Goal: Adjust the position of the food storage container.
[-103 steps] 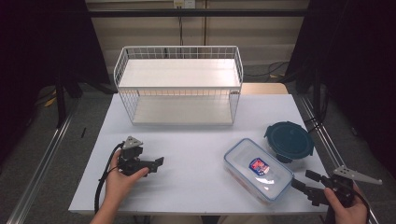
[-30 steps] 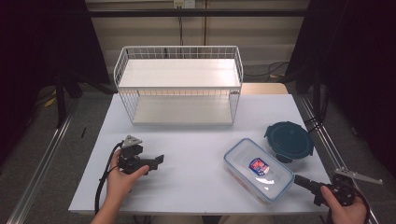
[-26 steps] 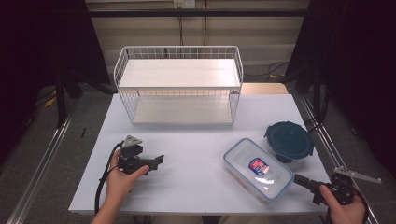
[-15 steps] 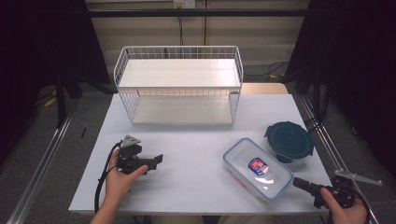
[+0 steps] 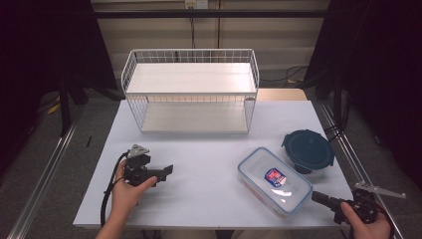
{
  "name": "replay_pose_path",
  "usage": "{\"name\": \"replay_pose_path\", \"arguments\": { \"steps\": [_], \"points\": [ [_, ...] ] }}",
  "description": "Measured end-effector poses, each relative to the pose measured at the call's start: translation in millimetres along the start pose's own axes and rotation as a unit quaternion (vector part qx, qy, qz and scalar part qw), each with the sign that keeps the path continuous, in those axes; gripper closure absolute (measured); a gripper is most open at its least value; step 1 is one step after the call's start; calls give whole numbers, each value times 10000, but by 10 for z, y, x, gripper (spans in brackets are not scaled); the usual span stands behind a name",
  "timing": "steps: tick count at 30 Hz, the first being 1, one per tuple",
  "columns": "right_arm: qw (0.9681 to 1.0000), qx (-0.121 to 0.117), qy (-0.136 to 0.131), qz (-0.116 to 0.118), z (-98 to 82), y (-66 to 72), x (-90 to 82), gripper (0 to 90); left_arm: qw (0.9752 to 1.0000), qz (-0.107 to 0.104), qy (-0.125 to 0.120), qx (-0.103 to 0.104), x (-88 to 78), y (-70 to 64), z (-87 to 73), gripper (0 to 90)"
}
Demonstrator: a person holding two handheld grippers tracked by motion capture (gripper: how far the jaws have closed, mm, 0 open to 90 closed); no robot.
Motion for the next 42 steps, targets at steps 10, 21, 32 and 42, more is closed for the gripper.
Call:
{"name": "replay_pose_path", "arguments": {
  "steps": [10,21,32,42],
  "points": [
    [10000,-38,-9,-65,-4,5,8,900,10000,46,17,24,4,-1,-4,50],
    [9998,92,151,-90,-47,-6,26,900,10000,42,12,23,-10,1,-5,51],
    [9999,84,84,12,-43,20,-21,900,9999,92,12,43,-20,14,-1,52],
    [9999,29,133,69,-86,51,-19,900,10000,30,-26,-26,26,11,25,55]
  ]
}}
Point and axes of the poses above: each handheld gripper's, and its own axes: x roughly forward along the jaws, z roughly out of its top, y roughly to its left, the point moved 3 cm from there along x, roughly forward along the jaws, and after that the axes turned 12 degrees about -z, right-handed, at the moved point
